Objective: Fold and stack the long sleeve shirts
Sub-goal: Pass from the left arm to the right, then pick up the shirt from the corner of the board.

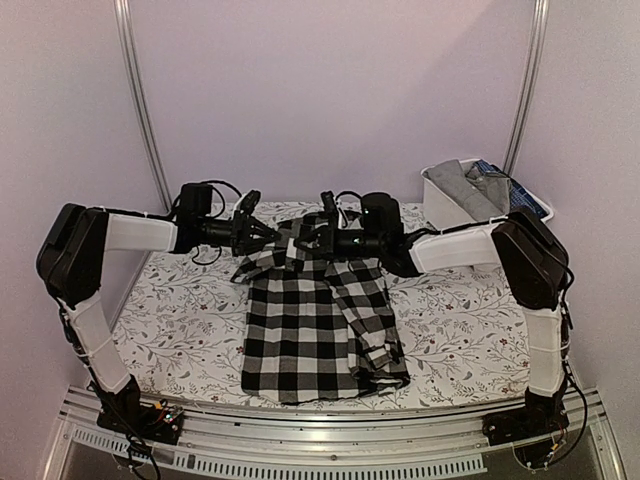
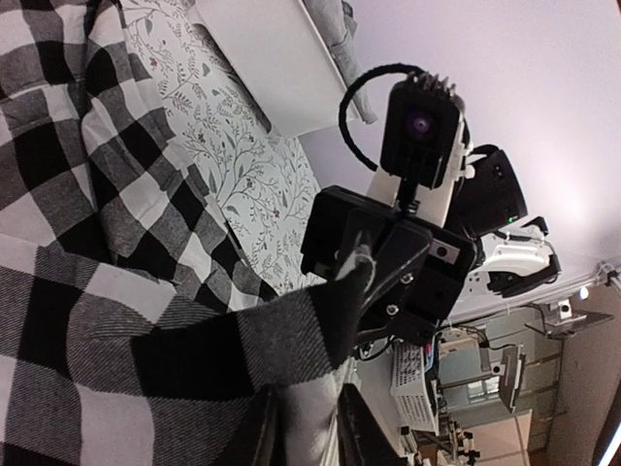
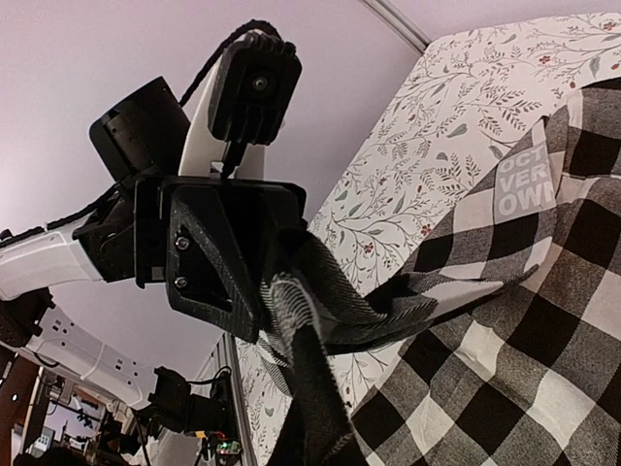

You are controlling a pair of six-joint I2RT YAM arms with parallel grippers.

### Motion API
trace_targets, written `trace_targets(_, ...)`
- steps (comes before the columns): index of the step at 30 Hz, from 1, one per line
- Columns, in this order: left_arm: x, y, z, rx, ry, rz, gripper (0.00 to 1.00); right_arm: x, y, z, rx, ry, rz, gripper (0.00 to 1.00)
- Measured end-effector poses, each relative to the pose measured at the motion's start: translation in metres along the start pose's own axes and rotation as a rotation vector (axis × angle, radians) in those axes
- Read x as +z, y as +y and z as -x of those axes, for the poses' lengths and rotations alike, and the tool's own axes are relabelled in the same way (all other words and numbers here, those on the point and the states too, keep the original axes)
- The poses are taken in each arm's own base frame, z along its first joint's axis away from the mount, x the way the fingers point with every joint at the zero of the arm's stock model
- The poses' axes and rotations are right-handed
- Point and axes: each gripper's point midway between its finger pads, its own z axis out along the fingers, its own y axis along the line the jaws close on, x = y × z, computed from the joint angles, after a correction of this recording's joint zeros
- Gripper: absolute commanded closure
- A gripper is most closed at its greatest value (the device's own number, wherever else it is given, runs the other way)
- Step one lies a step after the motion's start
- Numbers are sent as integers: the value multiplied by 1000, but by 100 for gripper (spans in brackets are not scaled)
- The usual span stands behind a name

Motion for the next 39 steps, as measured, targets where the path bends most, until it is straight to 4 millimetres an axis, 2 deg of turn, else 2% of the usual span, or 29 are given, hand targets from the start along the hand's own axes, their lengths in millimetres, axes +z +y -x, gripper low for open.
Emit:
trace_targets(3,0,7,0,-13,-7,40,64,-4,3,3,2,-9,-44,100)
trace_targets(6,-2,17,3,-30,-28,113,56,-13,6,10,-7,-26,-121,100)
trace_targets(10,-13,21,8,-38,-75,236,54,-29,4,22,-32,-44,-271,100)
trace_targets(13,-28,10,9,-15,-126,313,54,-39,-1,34,-67,-58,-377,100)
trace_targets(16,-44,-1,-3,2,-165,377,54,-49,-11,41,-109,-50,-495,100)
trace_targets(20,-57,7,-39,-44,-158,486,57,-62,-21,42,-165,-14,-608,100)
trace_targets(24,-61,31,-99,-135,-88,625,58,-71,-18,55,-234,-4,-678,100)
trace_targets(27,-63,42,-145,-190,-24,707,60,-75,-10,67,-281,-11,-696,100)
trace_targets(33,-66,38,-202,-224,38,761,61,-78,-4,76,-335,-3,-715,100)
trace_targets(39,-61,44,-260,-284,139,805,65,-77,-3,78,-357,15,-724,100)
